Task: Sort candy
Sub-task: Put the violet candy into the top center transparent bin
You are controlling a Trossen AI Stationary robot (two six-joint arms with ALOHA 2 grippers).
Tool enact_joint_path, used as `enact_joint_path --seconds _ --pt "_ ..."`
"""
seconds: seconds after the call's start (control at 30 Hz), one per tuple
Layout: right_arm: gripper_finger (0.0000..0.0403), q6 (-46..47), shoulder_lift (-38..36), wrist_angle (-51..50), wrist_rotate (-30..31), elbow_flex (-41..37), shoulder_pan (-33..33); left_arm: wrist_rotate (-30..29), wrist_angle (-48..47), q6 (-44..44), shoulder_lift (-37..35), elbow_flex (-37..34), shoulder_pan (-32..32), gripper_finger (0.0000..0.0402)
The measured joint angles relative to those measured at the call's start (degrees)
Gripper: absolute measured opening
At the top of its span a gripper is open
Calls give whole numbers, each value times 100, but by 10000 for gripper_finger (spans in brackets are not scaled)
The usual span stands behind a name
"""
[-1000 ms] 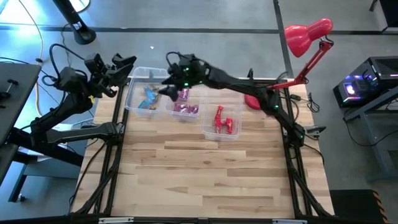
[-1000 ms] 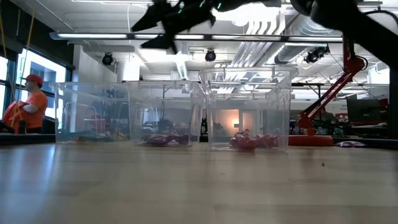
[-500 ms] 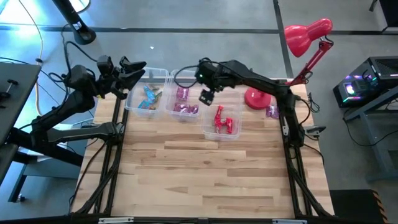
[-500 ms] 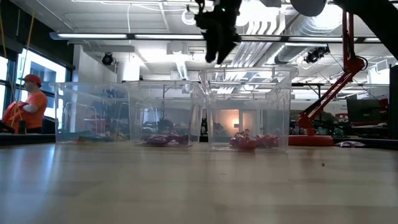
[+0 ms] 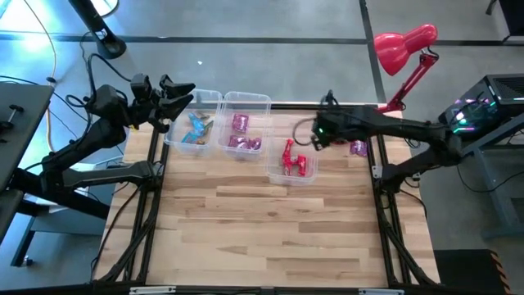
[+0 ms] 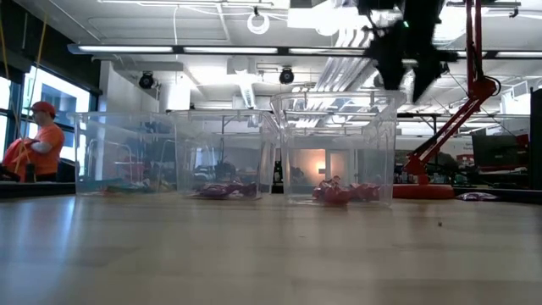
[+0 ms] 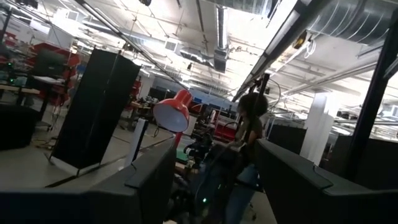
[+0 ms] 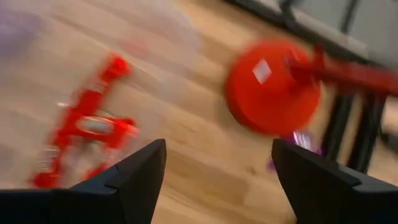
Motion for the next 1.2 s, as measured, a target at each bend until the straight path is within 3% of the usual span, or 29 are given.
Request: enact_joint_path --seconds 0.17,0.4,0.63,1.03,1.2 --pt "288 785 -555 -59 -55 -1191 -12 -43 0 -2 59 0 0 213" --pt "288 1573 -568 206 514 -2519 -345 -640 -23 -150 137 0 2 213" --pt "288 1545 -558 1225 4 -3696 -892 -1119 -145 -152 174 0 2 213" --pt "288 1508 -558 2536 449 -4229 -1841 -1059 -223 -43 289 0 2 213" --pt "288 1398 -558 2955 114 -4229 -2068 -1054 -218 -12 263 0 2 213"
